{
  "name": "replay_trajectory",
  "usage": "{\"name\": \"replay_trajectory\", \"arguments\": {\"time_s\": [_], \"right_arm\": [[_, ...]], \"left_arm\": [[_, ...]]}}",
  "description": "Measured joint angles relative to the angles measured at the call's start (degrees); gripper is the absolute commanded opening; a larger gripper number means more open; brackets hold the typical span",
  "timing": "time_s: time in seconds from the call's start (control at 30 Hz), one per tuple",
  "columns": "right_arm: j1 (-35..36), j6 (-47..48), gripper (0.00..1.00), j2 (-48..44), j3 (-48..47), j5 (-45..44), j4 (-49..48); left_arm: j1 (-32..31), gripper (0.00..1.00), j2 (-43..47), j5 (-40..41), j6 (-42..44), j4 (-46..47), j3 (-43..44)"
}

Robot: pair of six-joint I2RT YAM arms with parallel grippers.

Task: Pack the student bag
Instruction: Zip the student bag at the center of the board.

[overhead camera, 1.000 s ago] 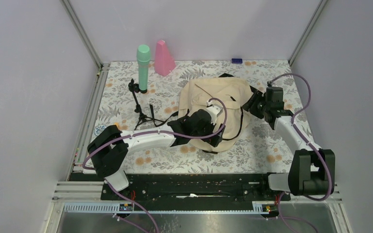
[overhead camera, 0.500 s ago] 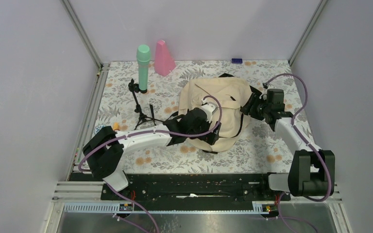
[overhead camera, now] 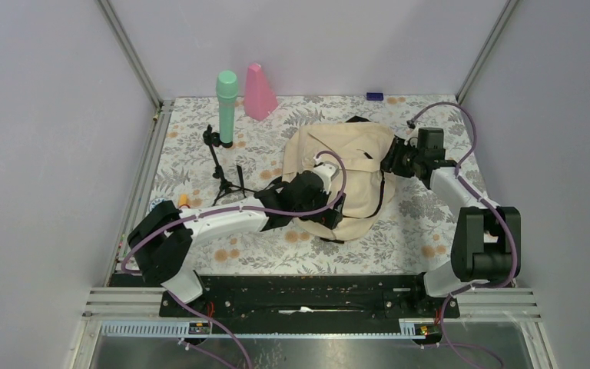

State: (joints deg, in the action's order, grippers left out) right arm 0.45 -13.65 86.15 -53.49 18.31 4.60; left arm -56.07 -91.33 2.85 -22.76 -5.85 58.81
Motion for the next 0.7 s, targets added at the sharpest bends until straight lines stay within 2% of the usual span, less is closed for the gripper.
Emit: {"name": "replay_trajectory", "arguments": {"time_s": [0.17,0.37,0.5,0.57,0.7], "right_arm": [[0.9,1.5,0.41,1.3,-0.9,-0.3,0.2],[3.1,3.0,0.26,2.3,-2.1,-1.4,0.3],[4.0,3.5,0.08,2.5,-2.4,-2.2,0.3],[4.2,3.5,0.02,2.8,-2.6,-2.4,0.4],[4.3,3.1,0.0,2.4,-2.4,-2.7,0.6]], "left_arm": [[0.2,0.96,0.1,0.0,0.0,-0.1,-0.1],[0.5,0.96,0.1,0.0,0.0,-0.2,-0.4],[0.7,0.96,0.2,0.0,-0.1,-0.1,-0.5],[0.7,0.96,0.3,0.0,-0.2,0.0,-0.8],[0.7,0.96,0.4,0.0,-0.2,0.0,-1.2]]}}
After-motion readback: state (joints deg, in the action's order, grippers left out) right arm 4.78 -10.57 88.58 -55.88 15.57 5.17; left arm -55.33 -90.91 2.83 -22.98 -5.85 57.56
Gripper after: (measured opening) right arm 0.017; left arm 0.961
